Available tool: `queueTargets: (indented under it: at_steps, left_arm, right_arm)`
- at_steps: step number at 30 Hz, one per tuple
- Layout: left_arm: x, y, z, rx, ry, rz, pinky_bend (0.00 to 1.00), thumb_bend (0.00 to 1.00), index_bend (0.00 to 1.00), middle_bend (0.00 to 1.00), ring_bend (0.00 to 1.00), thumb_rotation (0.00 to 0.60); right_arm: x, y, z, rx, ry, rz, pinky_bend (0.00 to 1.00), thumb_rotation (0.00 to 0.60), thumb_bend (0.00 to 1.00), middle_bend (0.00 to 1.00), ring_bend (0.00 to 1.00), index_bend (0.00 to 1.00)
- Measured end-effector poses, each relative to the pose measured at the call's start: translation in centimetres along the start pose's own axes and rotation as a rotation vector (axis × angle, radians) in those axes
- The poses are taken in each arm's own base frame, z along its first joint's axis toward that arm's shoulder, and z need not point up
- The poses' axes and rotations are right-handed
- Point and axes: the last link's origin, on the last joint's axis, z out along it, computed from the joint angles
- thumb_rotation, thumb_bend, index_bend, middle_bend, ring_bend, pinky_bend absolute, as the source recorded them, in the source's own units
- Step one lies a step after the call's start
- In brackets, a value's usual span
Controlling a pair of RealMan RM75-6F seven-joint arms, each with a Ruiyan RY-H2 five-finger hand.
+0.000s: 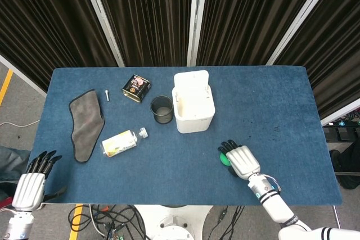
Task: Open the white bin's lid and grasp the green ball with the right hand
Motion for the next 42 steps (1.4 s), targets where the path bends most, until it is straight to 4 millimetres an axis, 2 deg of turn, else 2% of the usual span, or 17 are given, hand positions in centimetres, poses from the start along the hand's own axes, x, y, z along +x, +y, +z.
queueTargets:
  at_steps: [1, 7, 12, 15, 19, 23, 25, 27, 29, 30, 31, 34, 37, 42]
  left_arm:
    - [0.0, 0.0, 0.0, 0.001, 0.001, -0.002, 0.13, 0.1, 0.19, 0.1, 0.03, 0.6]
    - [0.0, -0.2, -0.2, 0.005, 0.001, -0.003, 0.13, 0.1, 0.19, 0.1, 0.03, 0.6]
    - [0.0, -0.1, -0.1, -0.001, 0.004, -0.003, 0.13, 0.1, 0.19, 0.1, 0.03, 0.6]
    - [0.1, 0.1, -0.1, -0.008, 0.008, 0.003, 0.13, 0.1, 0.19, 0.1, 0.03, 0.6]
    - [0.2, 0.4, 0.1, -0.016, 0.011, 0.003, 0.13, 0.1, 0.19, 0.1, 0.03, 0.6]
    - [0.3, 0.5, 0.1, -0.019, 0.013, 0.01, 0.13, 0.1, 0.19, 0.1, 0.03, 0.6]
    - [0.3, 0.4, 0.1, -0.014, 0.014, 0.014, 0.13, 0.1, 0.19, 0.1, 0.03, 0.6]
    - [0.3, 0.2, 0.1, -0.005, 0.013, 0.012, 0.13, 0.1, 0.19, 0.1, 0.03, 0.6]
    - [0.3, 0.0, 0.0, 0.001, 0.012, 0.009, 0.13, 0.1, 0.19, 0.1, 0.03, 0.6]
    - [0.3, -0.2, 0.0, 0.005, 0.012, 0.009, 0.13, 0.1, 0.19, 0.1, 0.03, 0.6]
    - [0.3, -0.3, 0.0, 0.008, 0.012, 0.009, 0.13, 0.1, 0.19, 0.1, 0.03, 0.6]
    - [0.4, -0.5, -0.1, 0.013, 0.015, 0.006, 0.13, 0.1, 0.19, 0.1, 0.03, 0.6]
    - [0.5, -0.8, -0.1, 0.016, 0.018, 0.003, 0.13, 0.1, 0.19, 0.1, 0.03, 0.6]
    - [0.3, -0.8, -0.2, 0.014, 0.017, -0.005, 0.13, 0.1, 0.19, 0.1, 0.03, 0.6]
  right_arm:
    - [0.0, -0.1, 0.1, 0.0, -0.003, -0.001, 0.67, 0.6, 0.31, 0.38, 0.34, 0.52]
    - [0.3, 0.1, 0.2, -0.021, 0.023, 0.0, 0.74, 0.6, 0.35, 0.56, 0.51, 0.72]
    - [1.8, 0.7, -0.4, -0.026, 0.101, 0.026, 0.75, 0.6, 0.35, 0.62, 0.56, 0.76]
    - [3.5, 0.9, -1.1, -0.009, 0.183, 0.064, 0.75, 0.6, 0.35, 0.63, 0.57, 0.76]
    - [7.6, 1.1, -1.9, 0.043, 0.363, 0.109, 0.75, 0.6, 0.35, 0.63, 0.57, 0.77]
    - [11.7, 0.8, -0.9, 0.085, 0.508, 0.123, 0.75, 0.6, 0.34, 0.63, 0.56, 0.76]
    - [13.5, 0.5, 0.5, 0.097, 0.541, 0.126, 0.71, 0.6, 0.33, 0.59, 0.53, 0.71]
    - [14.8, 0.1, 2.0, 0.099, 0.552, 0.135, 0.53, 0.6, 0.27, 0.48, 0.38, 0.57]
    - [15.4, -0.2, 3.7, 0.091, 0.534, 0.149, 0.15, 0.6, 0.13, 0.23, 0.1, 0.24]
    - [15.6, -0.3, 4.4, 0.083, 0.521, 0.156, 0.05, 0.6, 0.08, 0.13, 0.02, 0.12]
    - [15.8, -0.6, 5.3, 0.07, 0.507, 0.163, 0.0, 0.6, 0.02, 0.05, 0.0, 0.03]
    - [16.2, -1.4, 7.3, 0.044, 0.475, 0.201, 0.0, 0.6, 0.0, 0.0, 0.0, 0.0]
    - [16.7, -2.0, 8.3, 0.032, 0.445, 0.252, 0.0, 0.6, 0.0, 0.0, 0.0, 0.0]
    - [16.9, -2.1, 7.9, 0.037, 0.464, 0.255, 0.0, 0.6, 0.0, 0.0, 0.0, 0.0]
